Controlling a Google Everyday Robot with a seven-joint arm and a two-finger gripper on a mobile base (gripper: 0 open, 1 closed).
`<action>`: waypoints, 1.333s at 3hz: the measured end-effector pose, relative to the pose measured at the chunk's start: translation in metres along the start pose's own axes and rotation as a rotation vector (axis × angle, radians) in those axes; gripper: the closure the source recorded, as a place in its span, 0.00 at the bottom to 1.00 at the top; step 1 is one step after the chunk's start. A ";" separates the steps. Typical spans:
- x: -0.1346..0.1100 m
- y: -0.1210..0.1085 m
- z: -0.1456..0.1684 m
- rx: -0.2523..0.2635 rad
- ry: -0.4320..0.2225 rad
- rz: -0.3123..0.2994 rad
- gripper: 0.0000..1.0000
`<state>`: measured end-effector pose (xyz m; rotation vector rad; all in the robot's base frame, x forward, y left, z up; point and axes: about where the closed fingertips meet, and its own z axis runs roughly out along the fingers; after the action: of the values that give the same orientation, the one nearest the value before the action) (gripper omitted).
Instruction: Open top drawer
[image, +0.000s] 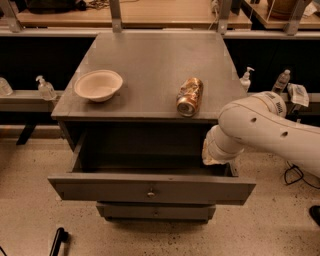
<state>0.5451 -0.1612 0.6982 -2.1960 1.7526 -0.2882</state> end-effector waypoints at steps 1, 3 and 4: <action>0.011 0.019 0.032 -0.093 -0.051 0.072 1.00; 0.009 0.046 0.070 -0.204 -0.100 0.124 1.00; -0.001 0.053 0.077 -0.239 -0.106 0.109 1.00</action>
Offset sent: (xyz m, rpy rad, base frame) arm -0.0116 -0.0209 -0.0870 0.1086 0.2384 -0.1056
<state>0.5229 -0.1613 0.6074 -2.2160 1.9245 0.0657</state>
